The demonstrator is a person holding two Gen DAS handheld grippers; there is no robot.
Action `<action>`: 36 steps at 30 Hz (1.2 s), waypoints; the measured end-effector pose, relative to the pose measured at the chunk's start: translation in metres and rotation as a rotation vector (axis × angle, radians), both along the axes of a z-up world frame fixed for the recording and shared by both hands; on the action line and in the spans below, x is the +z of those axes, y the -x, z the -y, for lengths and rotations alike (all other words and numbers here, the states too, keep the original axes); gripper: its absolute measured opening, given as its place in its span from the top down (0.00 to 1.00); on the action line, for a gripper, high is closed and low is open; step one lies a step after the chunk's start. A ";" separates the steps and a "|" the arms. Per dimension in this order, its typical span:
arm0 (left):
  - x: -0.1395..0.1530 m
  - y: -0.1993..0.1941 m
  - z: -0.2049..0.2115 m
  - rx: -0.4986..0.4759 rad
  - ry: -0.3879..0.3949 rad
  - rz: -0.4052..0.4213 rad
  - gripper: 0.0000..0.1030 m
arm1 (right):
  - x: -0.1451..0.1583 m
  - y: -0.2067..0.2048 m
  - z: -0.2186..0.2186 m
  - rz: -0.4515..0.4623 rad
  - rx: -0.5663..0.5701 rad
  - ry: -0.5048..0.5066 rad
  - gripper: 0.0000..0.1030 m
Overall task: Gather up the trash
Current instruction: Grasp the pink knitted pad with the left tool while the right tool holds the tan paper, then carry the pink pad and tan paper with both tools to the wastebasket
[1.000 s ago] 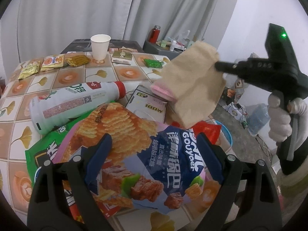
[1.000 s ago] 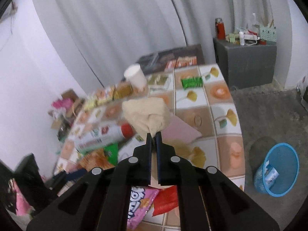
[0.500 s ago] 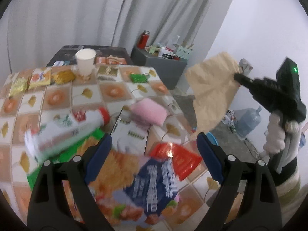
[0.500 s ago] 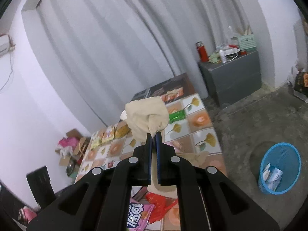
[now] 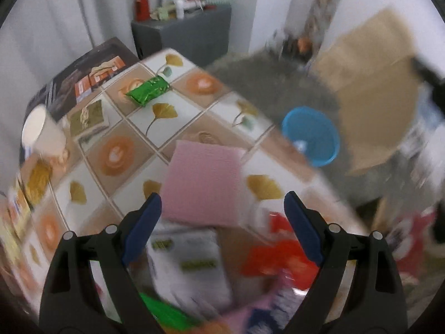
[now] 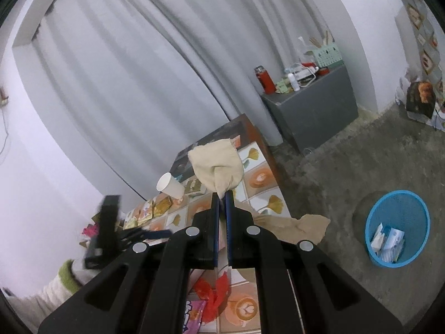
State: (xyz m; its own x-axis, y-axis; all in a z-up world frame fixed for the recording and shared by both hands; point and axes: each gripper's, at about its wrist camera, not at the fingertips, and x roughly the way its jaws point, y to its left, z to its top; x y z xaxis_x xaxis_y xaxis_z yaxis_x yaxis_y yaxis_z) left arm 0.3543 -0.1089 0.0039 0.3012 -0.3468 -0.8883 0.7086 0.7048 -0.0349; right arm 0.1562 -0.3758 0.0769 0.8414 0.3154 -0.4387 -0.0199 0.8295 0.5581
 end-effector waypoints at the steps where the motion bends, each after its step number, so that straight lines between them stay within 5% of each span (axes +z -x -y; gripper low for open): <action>1: -0.009 -0.007 0.007 -0.018 -0.041 -0.004 0.17 | -0.002 -0.001 0.002 -0.003 -0.003 -0.003 0.95; 9: -0.052 -0.038 0.016 -0.023 -0.153 -0.123 0.17 | -0.020 -0.011 0.019 -0.043 -0.010 -0.033 0.95; 22: -0.064 -0.062 0.019 0.017 -0.129 -0.153 0.25 | -0.038 -0.014 0.031 -0.065 -0.027 -0.077 0.95; 36: -0.040 -0.059 0.035 0.021 -0.074 -0.131 0.27 | -0.037 0.021 0.081 -0.046 -0.167 -0.079 0.95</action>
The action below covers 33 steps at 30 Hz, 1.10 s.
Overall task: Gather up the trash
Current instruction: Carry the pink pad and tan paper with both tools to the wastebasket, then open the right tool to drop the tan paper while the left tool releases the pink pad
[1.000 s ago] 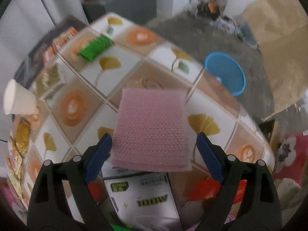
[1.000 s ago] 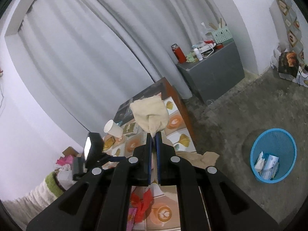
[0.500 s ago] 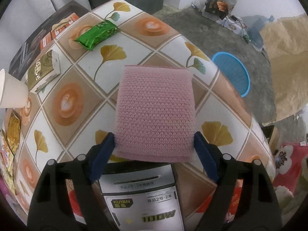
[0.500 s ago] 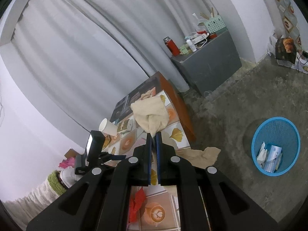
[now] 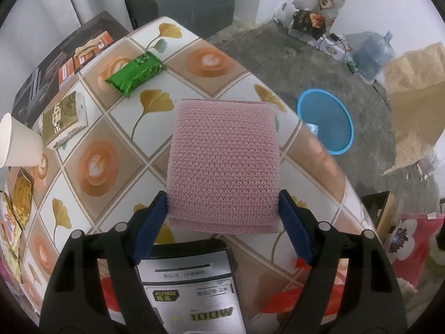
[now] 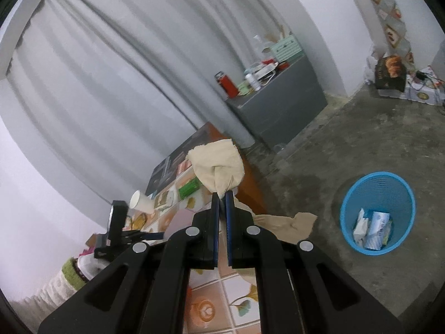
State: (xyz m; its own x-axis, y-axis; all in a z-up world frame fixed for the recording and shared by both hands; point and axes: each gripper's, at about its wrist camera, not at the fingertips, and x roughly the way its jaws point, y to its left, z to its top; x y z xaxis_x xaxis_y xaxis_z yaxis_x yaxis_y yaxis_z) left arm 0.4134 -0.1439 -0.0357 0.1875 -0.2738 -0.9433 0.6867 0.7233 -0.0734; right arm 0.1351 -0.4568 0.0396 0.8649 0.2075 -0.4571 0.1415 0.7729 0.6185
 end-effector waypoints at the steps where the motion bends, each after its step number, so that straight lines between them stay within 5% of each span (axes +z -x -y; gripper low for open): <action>1: 0.004 0.000 0.002 0.000 0.015 -0.003 0.27 | 0.000 0.004 0.005 0.000 -0.017 0.002 0.95; 10: 0.037 0.022 0.052 -0.068 0.141 -0.008 0.27 | -0.013 0.023 0.062 -0.036 -0.181 0.023 0.95; 19: 0.028 0.048 0.179 -0.214 0.152 -0.039 0.27 | -0.058 0.017 0.129 -0.119 -0.321 -0.016 0.95; 26: -0.020 0.073 0.292 -0.305 0.113 -0.090 0.26 | -0.108 -0.003 0.179 -0.202 -0.397 -0.079 0.95; 33: -0.078 0.081 0.361 -0.241 0.106 -0.113 0.21 | -0.169 -0.032 0.215 -0.317 -0.407 -0.126 0.94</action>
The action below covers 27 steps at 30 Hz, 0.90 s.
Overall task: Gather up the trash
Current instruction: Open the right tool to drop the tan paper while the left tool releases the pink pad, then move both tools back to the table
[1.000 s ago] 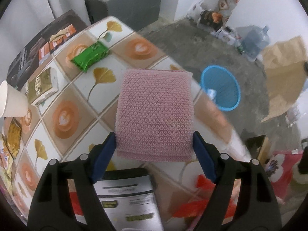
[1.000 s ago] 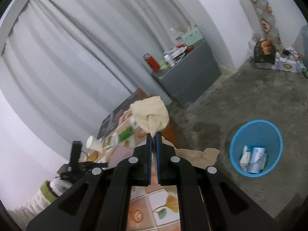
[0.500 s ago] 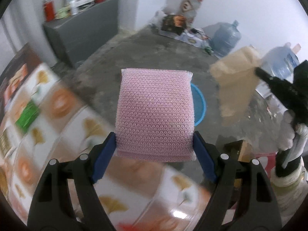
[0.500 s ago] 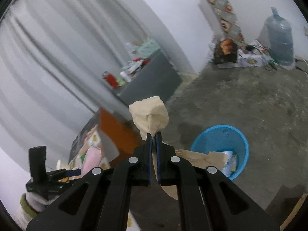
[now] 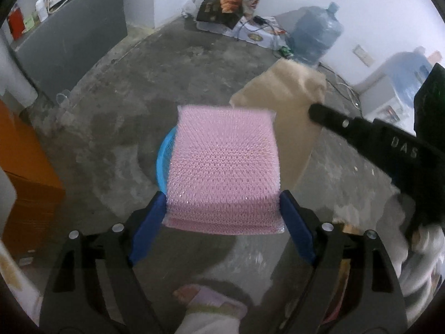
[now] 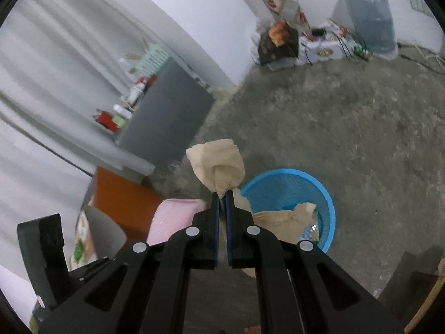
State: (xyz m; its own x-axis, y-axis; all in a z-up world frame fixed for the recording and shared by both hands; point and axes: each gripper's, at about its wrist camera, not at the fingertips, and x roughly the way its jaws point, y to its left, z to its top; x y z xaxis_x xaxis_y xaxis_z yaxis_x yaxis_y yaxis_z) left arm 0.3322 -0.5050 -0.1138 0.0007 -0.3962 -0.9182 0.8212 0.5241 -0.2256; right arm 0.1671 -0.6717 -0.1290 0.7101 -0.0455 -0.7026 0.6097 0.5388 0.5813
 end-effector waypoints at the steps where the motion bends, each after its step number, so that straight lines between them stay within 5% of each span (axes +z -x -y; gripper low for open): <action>1: -0.007 0.000 0.005 0.013 -0.001 -0.007 0.19 | -0.008 -0.003 0.003 -0.016 0.003 -0.012 0.93; 2: -0.016 -0.002 0.010 0.035 -0.005 -0.017 0.19 | -0.023 -0.009 0.009 -0.046 0.008 -0.035 0.91; 4: -0.029 -0.006 0.017 0.072 -0.010 -0.040 0.19 | -0.042 -0.011 0.016 -0.085 -0.003 -0.060 0.66; 8: -0.041 -0.010 0.013 0.103 -0.012 -0.047 0.19 | -0.064 0.002 0.019 -0.114 -0.041 -0.087 0.63; 14: -0.019 -0.020 -0.011 0.136 0.027 -0.032 0.19 | -0.060 0.032 0.009 -0.100 -0.053 -0.070 0.62; 22: 0.070 -0.019 -0.073 0.159 0.187 -0.033 0.19 | -0.011 0.085 -0.038 -0.016 -0.001 0.000 0.60; 27: 0.144 -0.002 -0.152 0.169 0.308 0.022 0.19 | 0.040 0.114 -0.080 0.079 0.106 0.063 0.52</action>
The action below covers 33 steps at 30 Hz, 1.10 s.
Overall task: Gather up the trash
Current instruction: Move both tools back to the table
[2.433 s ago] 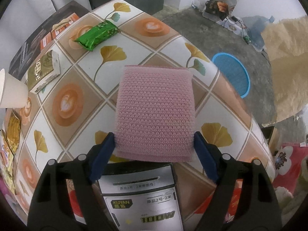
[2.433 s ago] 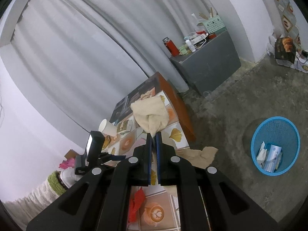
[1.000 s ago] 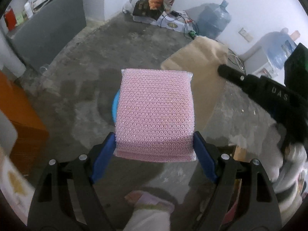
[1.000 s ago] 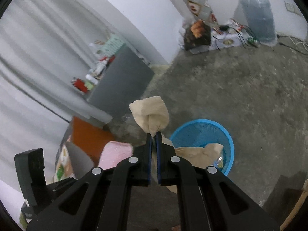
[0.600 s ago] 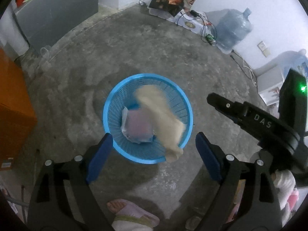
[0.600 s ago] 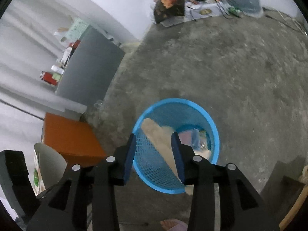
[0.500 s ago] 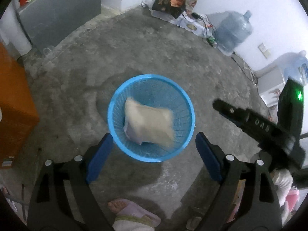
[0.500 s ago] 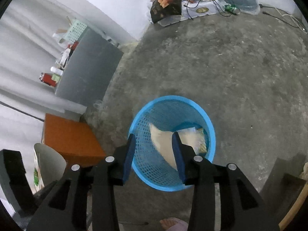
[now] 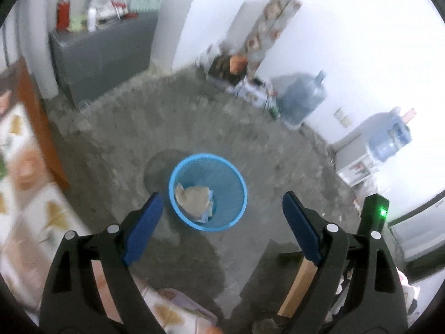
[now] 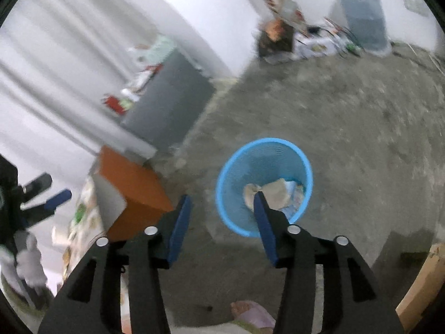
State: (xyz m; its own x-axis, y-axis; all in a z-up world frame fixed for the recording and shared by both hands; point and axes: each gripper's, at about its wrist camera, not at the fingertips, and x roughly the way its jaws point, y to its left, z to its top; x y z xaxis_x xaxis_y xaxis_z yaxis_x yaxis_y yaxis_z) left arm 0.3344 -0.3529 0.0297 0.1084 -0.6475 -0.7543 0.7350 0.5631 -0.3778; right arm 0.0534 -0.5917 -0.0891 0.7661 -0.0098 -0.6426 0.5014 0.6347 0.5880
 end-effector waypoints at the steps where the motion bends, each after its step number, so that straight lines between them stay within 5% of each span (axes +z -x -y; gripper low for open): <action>1: 0.014 0.005 -0.024 0.024 0.013 0.029 0.19 | 0.008 0.003 -0.008 0.016 0.026 0.003 0.49; 6: 0.052 0.031 -0.125 0.147 0.049 0.126 0.19 | 0.023 0.004 -0.062 0.054 0.195 -0.083 0.48; 16: 0.077 0.092 -0.286 0.434 0.058 0.250 0.19 | 0.026 -0.035 -0.196 0.024 0.594 -0.202 0.48; 26: 0.056 0.145 -0.377 0.580 0.119 0.211 0.19 | 0.038 -0.091 -0.280 -0.028 0.790 -0.185 0.48; 33: 0.034 0.186 -0.409 0.603 0.094 0.167 0.19 | 0.027 -0.119 -0.311 -0.105 0.837 -0.144 0.48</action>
State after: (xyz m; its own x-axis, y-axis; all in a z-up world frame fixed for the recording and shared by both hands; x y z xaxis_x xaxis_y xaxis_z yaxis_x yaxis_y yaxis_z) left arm 0.1480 0.0556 0.0639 0.5865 -0.4980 -0.6388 0.3518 0.8670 -0.3530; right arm 0.1727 -0.2809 -0.0622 0.4211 0.6200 -0.6621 -0.0430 0.7428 0.6682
